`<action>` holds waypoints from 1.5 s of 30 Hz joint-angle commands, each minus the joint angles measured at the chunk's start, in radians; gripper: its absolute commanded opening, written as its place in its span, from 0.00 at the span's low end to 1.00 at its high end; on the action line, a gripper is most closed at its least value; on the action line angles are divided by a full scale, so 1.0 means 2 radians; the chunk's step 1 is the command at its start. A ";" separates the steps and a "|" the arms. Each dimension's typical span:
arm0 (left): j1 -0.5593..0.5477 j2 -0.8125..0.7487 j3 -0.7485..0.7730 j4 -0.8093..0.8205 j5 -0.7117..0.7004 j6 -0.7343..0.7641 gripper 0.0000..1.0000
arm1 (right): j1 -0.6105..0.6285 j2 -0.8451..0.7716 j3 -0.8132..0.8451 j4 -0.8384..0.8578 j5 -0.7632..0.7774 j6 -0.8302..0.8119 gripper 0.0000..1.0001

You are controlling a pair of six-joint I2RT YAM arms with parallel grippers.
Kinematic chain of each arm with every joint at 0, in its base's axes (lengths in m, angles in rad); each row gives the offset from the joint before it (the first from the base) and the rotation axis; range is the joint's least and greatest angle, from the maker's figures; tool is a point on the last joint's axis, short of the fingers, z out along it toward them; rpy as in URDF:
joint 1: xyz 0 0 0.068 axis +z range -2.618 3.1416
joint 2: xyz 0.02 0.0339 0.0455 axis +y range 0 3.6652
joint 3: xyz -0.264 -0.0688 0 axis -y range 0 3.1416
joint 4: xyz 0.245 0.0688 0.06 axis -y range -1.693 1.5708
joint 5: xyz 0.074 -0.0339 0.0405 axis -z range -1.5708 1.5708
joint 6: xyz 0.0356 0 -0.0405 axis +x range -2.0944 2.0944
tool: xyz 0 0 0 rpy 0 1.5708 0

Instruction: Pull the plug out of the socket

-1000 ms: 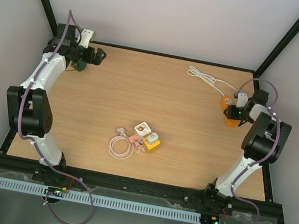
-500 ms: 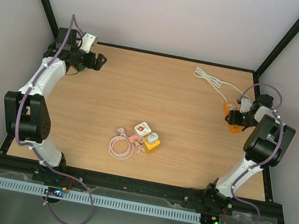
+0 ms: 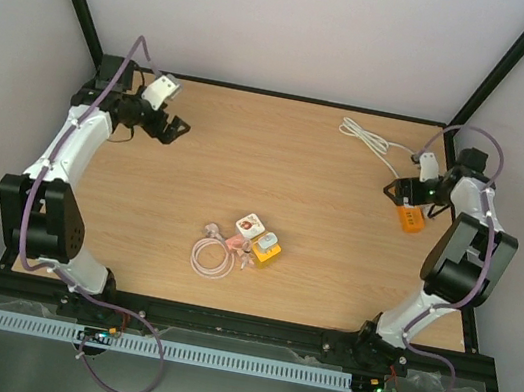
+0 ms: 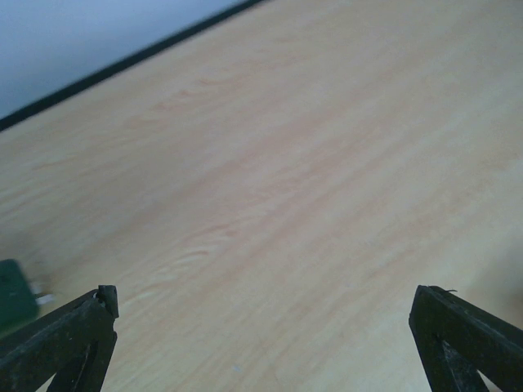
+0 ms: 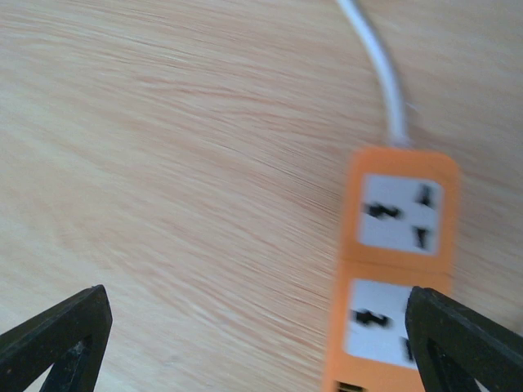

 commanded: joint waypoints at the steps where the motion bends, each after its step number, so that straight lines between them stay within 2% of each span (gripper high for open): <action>1: -0.024 -0.022 -0.029 -0.098 0.046 0.112 1.00 | 0.045 -0.039 -0.010 -0.079 -0.070 -0.097 0.97; 6: -0.083 -0.043 -0.079 -0.134 0.040 0.196 0.99 | 0.092 -0.083 -0.054 -0.093 -0.095 -0.137 0.97; 9: -0.129 -0.056 -0.118 -0.117 0.021 0.186 0.93 | 0.119 -0.106 -0.081 -0.091 -0.098 -0.141 0.97; 16: -0.213 -0.104 -0.215 -0.054 -0.031 0.088 0.81 | 0.140 -0.155 -0.144 -0.024 -0.087 -0.086 0.97; 20: -0.258 -0.129 -0.248 -0.031 -0.051 0.045 0.84 | 0.140 -0.158 -0.157 0.014 -0.084 -0.052 0.97; 24: -0.300 -0.114 -0.258 -0.013 -0.053 -0.001 0.85 | 0.140 -0.152 -0.164 0.041 -0.084 -0.020 0.97; 28: -0.343 -0.106 -0.285 0.025 -0.088 -0.040 0.85 | 0.140 -0.148 -0.160 0.046 -0.082 -0.010 0.97; 33: -0.361 -0.097 -0.296 0.058 -0.099 -0.073 0.82 | 0.140 -0.151 -0.163 0.051 -0.082 -0.003 0.97; 39: -0.367 -0.089 -0.296 0.097 -0.088 -0.110 0.72 | 0.140 -0.146 -0.164 0.059 -0.085 0.005 0.97; 45: -0.371 -0.084 -0.300 0.117 -0.077 -0.132 0.68 | 0.140 -0.145 -0.163 0.064 -0.084 0.008 0.97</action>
